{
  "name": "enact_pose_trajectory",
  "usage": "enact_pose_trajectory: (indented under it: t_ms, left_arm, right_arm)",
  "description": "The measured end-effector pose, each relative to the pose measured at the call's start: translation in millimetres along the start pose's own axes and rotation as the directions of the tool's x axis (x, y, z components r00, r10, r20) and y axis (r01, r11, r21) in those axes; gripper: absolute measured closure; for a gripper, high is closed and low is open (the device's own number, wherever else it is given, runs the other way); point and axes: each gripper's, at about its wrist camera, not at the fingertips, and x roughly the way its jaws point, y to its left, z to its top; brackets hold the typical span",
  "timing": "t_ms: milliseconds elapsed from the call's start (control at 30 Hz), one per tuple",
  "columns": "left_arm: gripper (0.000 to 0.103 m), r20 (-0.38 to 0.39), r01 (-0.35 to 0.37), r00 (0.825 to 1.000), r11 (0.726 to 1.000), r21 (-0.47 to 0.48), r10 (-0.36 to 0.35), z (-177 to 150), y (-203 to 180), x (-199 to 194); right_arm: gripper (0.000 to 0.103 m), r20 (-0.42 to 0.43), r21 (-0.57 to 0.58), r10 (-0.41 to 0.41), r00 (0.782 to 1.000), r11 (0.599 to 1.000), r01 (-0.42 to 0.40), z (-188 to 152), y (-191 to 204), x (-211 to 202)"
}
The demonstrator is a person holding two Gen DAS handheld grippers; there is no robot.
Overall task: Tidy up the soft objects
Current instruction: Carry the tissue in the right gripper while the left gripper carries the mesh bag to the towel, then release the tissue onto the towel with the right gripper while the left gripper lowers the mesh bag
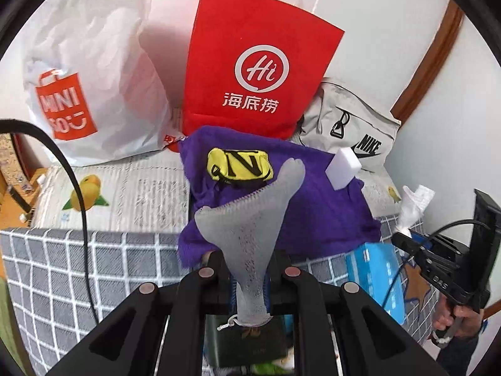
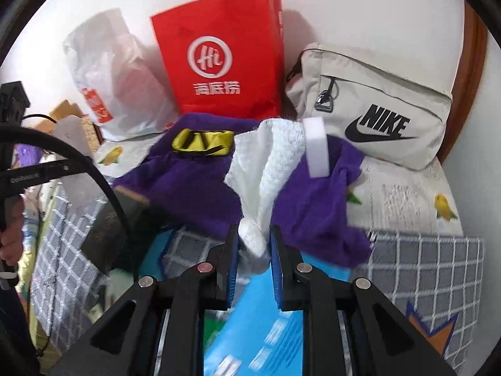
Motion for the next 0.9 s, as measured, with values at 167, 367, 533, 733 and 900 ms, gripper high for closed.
enact_pose_trajectory:
  t_ms: [167, 367, 533, 733, 900]
  left_arm:
    - [0.090, -0.021, -0.005, 1.000, 1.000, -0.001, 0.005, 21, 2, 21]
    - [0.090, -0.041, -0.001, 0.999, 1.000, -0.003, 0.001, 38, 2, 42]
    - [0.090, -0.059, 0.003, 0.998, 1.000, 0.002, -0.003, 47, 1, 59]
    - [0.090, -0.088, 0.022, 0.996, 1.000, 0.000, -0.022, 56, 1, 81]
    - [0.090, -0.104, 0.018, 0.994, 1.000, 0.014, -0.017, 64, -3, 94]
  right_arm:
    - [0.084, -0.055, 0.013, -0.030, 0.998, 0.999, 0.031, 21, -25, 36]
    - [0.084, -0.141, 0.033, -0.029, 0.990, 0.999, 0.034, 31, -46, 79]
    - [0.084, -0.251, 0.049, -0.021, 0.968, 0.998, 0.034, 29, -60, 111]
    - [0.084, -0.299, 0.037, -0.009, 0.954, 0.999, 0.021, 22, -67, 125]
    - [0.084, -0.317, 0.017, -0.010, 0.948, 1.000, 0.017, 21, -67, 130]
